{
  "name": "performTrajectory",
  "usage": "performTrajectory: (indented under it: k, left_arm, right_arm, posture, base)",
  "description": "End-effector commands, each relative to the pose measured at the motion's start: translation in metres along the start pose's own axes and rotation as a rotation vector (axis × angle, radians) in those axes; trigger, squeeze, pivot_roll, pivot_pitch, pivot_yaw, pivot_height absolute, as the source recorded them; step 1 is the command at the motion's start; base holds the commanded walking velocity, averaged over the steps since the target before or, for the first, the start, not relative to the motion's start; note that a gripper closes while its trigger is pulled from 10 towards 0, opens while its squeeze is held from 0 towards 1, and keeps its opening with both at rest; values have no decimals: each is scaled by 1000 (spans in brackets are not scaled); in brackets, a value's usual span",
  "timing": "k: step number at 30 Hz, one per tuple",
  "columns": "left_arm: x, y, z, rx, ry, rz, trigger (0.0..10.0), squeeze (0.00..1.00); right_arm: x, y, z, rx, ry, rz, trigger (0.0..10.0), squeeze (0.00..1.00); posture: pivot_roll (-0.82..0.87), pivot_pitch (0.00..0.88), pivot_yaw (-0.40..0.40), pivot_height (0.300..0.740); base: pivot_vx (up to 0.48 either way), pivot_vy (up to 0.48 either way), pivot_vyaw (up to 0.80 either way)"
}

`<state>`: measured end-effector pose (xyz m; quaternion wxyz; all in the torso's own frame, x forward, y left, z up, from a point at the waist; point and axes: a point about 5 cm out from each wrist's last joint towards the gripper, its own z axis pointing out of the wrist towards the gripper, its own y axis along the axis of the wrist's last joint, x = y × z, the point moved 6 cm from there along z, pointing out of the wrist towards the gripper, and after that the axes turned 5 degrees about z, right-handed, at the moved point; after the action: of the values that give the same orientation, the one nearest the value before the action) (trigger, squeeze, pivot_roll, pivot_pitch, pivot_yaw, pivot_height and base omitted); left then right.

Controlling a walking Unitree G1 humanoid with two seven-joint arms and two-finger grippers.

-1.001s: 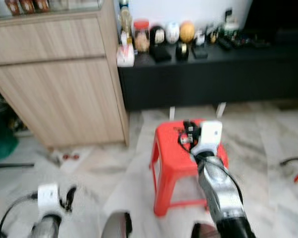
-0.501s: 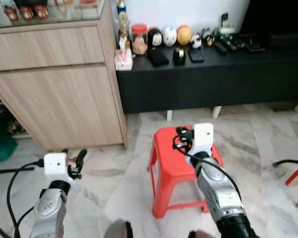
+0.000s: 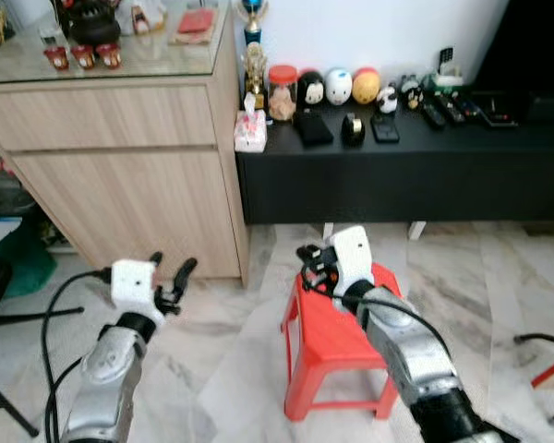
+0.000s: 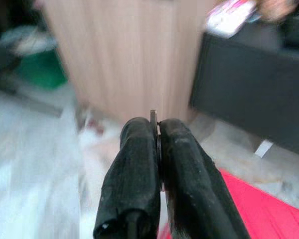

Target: Hang keys on a hook

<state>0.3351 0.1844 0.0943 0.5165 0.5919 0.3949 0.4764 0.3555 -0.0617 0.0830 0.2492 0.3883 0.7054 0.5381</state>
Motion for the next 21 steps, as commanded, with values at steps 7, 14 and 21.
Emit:
performTrajectory:
  k: [7,14,21]
  left_arm:
    - [-35,6,-6,41,-258,1,10000,0]
    - [-70,10,-16,74,-477,0,10000,0]
    - [-86,2,-30,153,-612,38,10000,0]
  right_arm:
    - [16,-6,-15,119,245,-175,10000,0]
    - [26,-16,-30,212,435,-272,10000,0]
    - [42,-20,-43,244,596,-319,10000,0]
  posture:
    - [39,0,-47,740]
    - [45,0,-56,740]
    - [44,0,-65,740]
  base:
    - [0,0,0]
    - [0,0,0]
    - [0,0,0]
